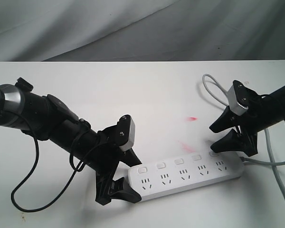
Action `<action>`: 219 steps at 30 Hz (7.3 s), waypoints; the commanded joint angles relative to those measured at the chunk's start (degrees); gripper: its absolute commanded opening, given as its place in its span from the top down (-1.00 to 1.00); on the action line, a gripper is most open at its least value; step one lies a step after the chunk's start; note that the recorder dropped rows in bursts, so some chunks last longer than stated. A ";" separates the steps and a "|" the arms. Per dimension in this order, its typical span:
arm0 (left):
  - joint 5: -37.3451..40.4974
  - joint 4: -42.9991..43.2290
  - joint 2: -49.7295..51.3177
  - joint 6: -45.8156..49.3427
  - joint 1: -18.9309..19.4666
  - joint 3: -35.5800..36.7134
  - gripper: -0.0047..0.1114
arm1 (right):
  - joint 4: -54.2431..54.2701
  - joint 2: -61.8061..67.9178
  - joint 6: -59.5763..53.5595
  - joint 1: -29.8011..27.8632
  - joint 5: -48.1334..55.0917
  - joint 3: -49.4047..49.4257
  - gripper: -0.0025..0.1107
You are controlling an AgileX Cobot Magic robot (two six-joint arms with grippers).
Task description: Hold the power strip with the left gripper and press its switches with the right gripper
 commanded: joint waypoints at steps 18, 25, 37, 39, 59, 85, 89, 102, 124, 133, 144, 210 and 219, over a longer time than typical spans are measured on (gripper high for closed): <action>-1.26 0.69 -0.10 0.56 -0.18 0.20 0.40 | -4.53 1.18 -1.71 0.82 -6.74 0.72 -0.13; -1.26 0.69 -0.10 0.56 -0.18 0.20 0.40 | -2.79 1.22 -1.75 0.82 -6.13 0.72 -0.13; -1.26 0.69 -0.10 0.56 -0.18 0.20 0.40 | -2.42 5.13 -2.64 0.82 -4.99 0.72 -0.13; -1.26 0.69 -0.10 0.56 -0.18 0.20 0.40 | -2.56 5.26 -2.64 0.82 -5.12 0.72 -0.13; -1.26 0.69 -0.10 0.56 -0.18 0.20 0.40 | 38.65 -25.81 5.63 0.72 7.12 0.43 -0.13; -1.26 0.69 -0.10 0.56 -0.18 0.20 0.40 | 37.78 -47.09 29.00 0.72 13.09 0.43 0.22; -1.26 0.69 -0.10 0.56 -0.18 0.20 0.40 | 37.18 -49.45 35.65 0.72 12.76 0.43 0.72; -1.26 0.69 -0.10 0.70 -0.18 0.20 0.40 | 34.36 -63.02 64.59 0.72 -27.37 0.43 0.96; -1.26 0.69 -0.10 0.81 -0.18 0.20 0.40 | -33.33 -71.09 114.59 0.72 -17.61 0.43 0.96; -1.26 0.69 -0.10 0.81 -0.18 0.20 0.40 | -37.76 -71.99 114.59 0.72 -19.03 0.43 0.96; -1.26 0.69 -0.10 0.75 -0.18 0.20 0.40 | -41.37 -98.95 115.20 0.64 -35.41 39.24 0.96; -1.26 0.59 -0.10 0.65 -0.18 0.20 0.40 | -45.04 -119.15 115.20 0.74 -36.29 65.23 0.96; -1.26 0.20 -0.10 2.53 -0.18 0.20 0.40 | -45.04 -119.15 115.20 0.74 -36.29 65.23 0.96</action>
